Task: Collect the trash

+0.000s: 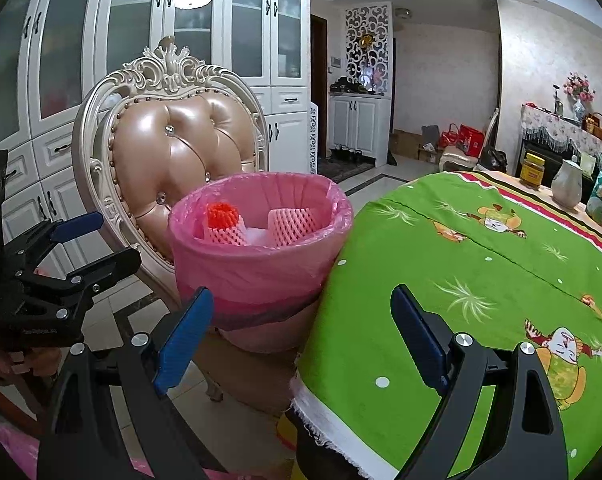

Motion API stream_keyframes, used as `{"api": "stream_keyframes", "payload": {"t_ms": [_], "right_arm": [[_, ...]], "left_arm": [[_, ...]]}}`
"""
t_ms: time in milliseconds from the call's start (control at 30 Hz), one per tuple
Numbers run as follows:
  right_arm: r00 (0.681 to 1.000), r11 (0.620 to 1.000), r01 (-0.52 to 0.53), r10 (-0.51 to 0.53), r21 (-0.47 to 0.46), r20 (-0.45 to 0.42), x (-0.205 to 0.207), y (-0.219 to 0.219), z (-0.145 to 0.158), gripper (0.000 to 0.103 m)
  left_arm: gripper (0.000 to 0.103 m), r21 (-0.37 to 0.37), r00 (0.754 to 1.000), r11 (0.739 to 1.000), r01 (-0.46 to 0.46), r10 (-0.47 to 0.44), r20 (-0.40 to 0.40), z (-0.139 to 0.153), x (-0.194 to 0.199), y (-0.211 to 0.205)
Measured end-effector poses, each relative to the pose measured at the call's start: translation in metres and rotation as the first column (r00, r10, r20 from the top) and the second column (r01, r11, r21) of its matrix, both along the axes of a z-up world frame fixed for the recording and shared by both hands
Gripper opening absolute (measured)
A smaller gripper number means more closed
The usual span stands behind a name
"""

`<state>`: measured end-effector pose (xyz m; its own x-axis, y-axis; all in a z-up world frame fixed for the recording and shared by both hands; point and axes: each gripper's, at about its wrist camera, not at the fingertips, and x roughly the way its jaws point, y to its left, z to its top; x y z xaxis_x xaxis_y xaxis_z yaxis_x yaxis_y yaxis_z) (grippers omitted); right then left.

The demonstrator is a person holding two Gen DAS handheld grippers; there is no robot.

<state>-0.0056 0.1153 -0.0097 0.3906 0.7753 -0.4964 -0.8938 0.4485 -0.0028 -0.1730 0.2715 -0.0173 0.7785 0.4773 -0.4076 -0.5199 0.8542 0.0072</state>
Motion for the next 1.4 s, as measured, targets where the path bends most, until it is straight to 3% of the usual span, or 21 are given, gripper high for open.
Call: {"api": "stream_keyframes", "payload": {"t_ms": [1400], "right_arm": [[0.999,0.999,-0.039,0.039,-0.011,-0.006,-0.01,0.01,-0.005,0.085]], "left_arm": [[0.098,0.0,1.0,1.0,0.005,-0.005,0.011,-0.001,-0.005,0.006]]}}
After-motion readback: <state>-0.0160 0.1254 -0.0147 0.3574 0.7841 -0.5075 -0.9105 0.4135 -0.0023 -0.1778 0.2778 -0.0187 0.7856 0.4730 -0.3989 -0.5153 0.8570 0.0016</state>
